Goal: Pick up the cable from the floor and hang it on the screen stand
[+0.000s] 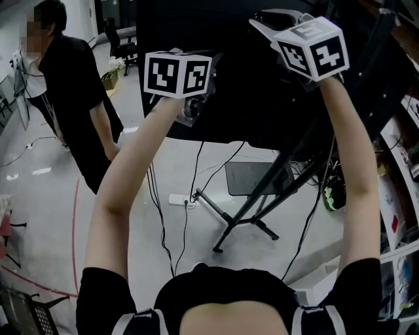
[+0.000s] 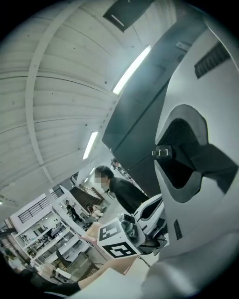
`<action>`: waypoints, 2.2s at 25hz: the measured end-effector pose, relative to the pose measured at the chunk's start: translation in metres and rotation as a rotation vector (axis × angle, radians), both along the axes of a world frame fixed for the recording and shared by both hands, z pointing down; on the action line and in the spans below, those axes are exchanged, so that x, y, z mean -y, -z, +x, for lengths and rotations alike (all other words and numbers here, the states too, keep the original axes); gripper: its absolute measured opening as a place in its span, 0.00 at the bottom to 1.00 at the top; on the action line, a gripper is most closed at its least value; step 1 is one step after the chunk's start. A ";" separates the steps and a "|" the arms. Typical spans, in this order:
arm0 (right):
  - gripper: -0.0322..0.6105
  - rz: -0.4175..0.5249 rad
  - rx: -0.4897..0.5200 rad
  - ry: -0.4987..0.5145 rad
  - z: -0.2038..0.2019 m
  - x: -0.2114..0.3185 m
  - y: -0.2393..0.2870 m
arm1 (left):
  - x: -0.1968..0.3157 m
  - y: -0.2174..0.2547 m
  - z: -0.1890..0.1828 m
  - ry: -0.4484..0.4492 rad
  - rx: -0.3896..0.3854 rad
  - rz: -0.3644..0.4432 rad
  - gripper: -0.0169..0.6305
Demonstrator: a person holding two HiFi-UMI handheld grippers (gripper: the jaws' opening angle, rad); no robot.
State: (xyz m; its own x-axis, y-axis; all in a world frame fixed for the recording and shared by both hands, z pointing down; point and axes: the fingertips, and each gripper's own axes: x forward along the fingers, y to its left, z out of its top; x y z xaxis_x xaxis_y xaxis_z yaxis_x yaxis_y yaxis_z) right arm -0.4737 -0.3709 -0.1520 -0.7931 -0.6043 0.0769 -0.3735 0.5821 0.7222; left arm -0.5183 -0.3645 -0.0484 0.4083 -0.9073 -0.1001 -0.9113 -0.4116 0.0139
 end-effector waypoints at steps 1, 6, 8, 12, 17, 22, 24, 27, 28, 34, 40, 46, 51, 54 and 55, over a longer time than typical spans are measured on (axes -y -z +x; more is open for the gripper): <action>0.21 0.011 0.000 -0.010 0.001 0.005 0.008 | 0.004 0.008 0.000 0.004 0.012 0.010 0.04; 0.21 0.069 0.011 -0.073 0.014 0.028 0.056 | 0.028 0.054 0.007 -0.024 0.022 0.058 0.04; 0.21 0.089 0.004 -0.107 0.020 0.040 0.068 | 0.038 0.068 0.011 -0.037 0.004 0.072 0.04; 0.21 0.105 0.001 -0.159 0.034 0.060 0.080 | 0.058 0.080 0.020 -0.039 0.045 0.102 0.04; 0.21 0.128 -0.020 -0.237 0.058 0.081 0.087 | 0.077 0.089 0.034 -0.073 0.040 0.113 0.04; 0.21 0.158 -0.022 -0.313 0.088 0.090 0.097 | 0.082 0.086 0.036 -0.076 0.059 0.118 0.04; 0.21 0.183 -0.001 -0.347 0.107 0.089 0.109 | 0.082 0.087 0.036 -0.075 0.058 0.122 0.04; 0.21 0.210 0.051 -0.388 0.137 0.078 0.136 | 0.077 0.090 0.036 -0.075 0.057 0.131 0.04; 0.21 0.227 0.065 -0.402 0.146 0.071 0.146 | 0.074 0.092 0.037 -0.075 0.058 0.134 0.04; 0.21 0.309 0.136 -0.439 0.191 0.004 0.184 | 0.043 0.099 0.051 -0.105 0.034 0.141 0.04; 0.21 0.307 0.168 -0.353 0.214 -0.052 0.148 | 0.003 0.080 0.073 -0.118 0.024 0.147 0.04; 0.21 0.234 0.202 -0.243 0.236 -0.083 0.074 | -0.030 0.038 0.124 -0.097 0.050 0.110 0.04; 0.20 0.194 0.185 -0.186 0.244 -0.099 0.015 | -0.053 0.003 0.169 -0.116 0.042 0.065 0.04; 0.20 0.170 0.189 -0.175 0.253 -0.102 -0.019 | -0.066 -0.022 0.191 -0.115 0.030 0.026 0.04; 0.20 0.156 0.190 -0.171 0.255 -0.103 -0.031 | -0.070 -0.031 0.198 -0.118 0.028 0.010 0.04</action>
State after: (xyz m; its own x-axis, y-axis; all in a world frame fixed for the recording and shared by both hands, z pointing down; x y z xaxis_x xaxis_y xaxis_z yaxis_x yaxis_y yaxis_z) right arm -0.2187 -0.2683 -0.1214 -0.6700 -0.7231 -0.1679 -0.5938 0.3863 0.7059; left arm -0.3204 -0.2950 -0.0169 0.5146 -0.8521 -0.0960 -0.8567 -0.5156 -0.0157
